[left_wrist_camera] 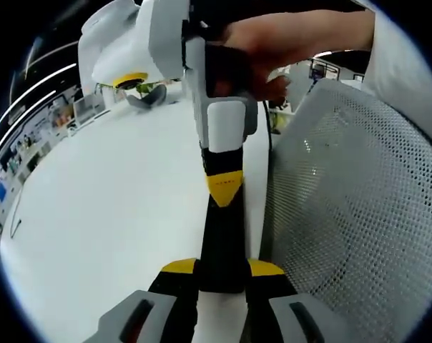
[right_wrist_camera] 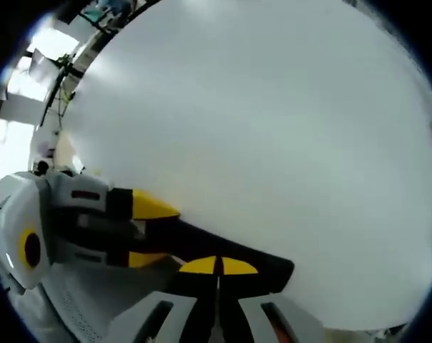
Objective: Press the specified remote control buttons in sequence, fully releasing each button before pressing the next.
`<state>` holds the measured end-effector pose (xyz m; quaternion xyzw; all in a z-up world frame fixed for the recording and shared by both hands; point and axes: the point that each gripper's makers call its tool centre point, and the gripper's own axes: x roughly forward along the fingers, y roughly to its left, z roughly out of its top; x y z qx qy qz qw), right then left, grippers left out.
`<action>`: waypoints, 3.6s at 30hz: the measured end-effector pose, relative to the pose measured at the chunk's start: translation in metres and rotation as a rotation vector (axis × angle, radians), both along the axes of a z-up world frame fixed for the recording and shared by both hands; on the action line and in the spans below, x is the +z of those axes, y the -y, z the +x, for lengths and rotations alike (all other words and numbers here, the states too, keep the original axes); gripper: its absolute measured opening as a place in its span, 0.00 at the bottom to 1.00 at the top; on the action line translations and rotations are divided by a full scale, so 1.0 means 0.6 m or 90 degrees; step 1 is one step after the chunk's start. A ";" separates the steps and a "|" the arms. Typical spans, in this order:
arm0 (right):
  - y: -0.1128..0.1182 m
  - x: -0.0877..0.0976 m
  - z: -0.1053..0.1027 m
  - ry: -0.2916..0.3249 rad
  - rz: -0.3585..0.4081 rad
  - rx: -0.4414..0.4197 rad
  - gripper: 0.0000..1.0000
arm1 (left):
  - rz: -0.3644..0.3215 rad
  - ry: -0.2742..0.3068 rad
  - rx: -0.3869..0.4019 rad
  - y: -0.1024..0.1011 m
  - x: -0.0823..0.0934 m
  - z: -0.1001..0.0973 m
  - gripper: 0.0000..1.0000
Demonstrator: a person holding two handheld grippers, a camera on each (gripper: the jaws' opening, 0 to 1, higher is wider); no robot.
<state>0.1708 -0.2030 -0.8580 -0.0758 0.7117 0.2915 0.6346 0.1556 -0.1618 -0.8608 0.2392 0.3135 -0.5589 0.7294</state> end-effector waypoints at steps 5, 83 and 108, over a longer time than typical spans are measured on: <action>0.001 0.004 -0.002 -0.026 0.019 -0.030 0.00 | 0.000 0.000 0.001 0.000 0.000 -0.001 0.24; 0.001 0.001 -0.001 0.054 0.042 -0.030 0.00 | 0.013 0.039 0.026 -0.006 0.003 0.021 0.24; 0.000 0.004 0.003 0.049 0.049 -0.048 0.00 | 0.012 0.042 0.019 -0.005 0.003 0.020 0.23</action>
